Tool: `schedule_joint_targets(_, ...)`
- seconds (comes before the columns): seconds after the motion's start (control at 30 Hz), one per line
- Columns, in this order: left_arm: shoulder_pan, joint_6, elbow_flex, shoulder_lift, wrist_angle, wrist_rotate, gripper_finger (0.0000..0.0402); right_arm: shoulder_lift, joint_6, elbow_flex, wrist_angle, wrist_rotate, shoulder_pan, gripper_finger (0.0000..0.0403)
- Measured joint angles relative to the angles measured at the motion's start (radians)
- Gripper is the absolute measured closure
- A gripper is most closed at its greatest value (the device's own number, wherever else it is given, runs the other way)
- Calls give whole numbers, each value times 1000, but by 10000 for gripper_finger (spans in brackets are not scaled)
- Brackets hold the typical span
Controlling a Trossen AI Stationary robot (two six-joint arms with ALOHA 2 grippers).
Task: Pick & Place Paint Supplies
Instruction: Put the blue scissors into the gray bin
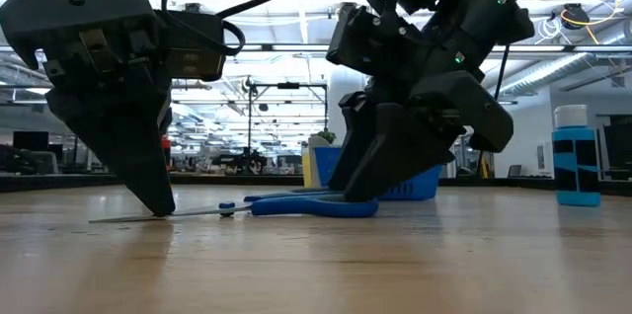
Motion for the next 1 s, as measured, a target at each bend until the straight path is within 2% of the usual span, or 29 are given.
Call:
schedule_joint_targets(0.27,0,11,0,0,0,-11,398,32,28,1,-16,-3,-20,229)
schedule_joint_targets(0.43,0,17,0,0,2,-10,394,73,19,3,-9,-27,-20,270)
schedule_joint_targets(0.6,0,18,0,0,3,-6,395,80,4,2,-30,-33,-19,330)
schedule_joint_targets(0.8,0,53,-2,-7,4,2,394,78,-19,2,-34,-30,-18,330)
schedule_joint_targets(0.9,3,100,-7,-55,20,20,397,55,-26,1,-29,-30,-18,330)
schedule_joint_targets(1.0,1,124,-17,-140,-12,-8,391,10,-31,-4,-34,-34,-17,330)
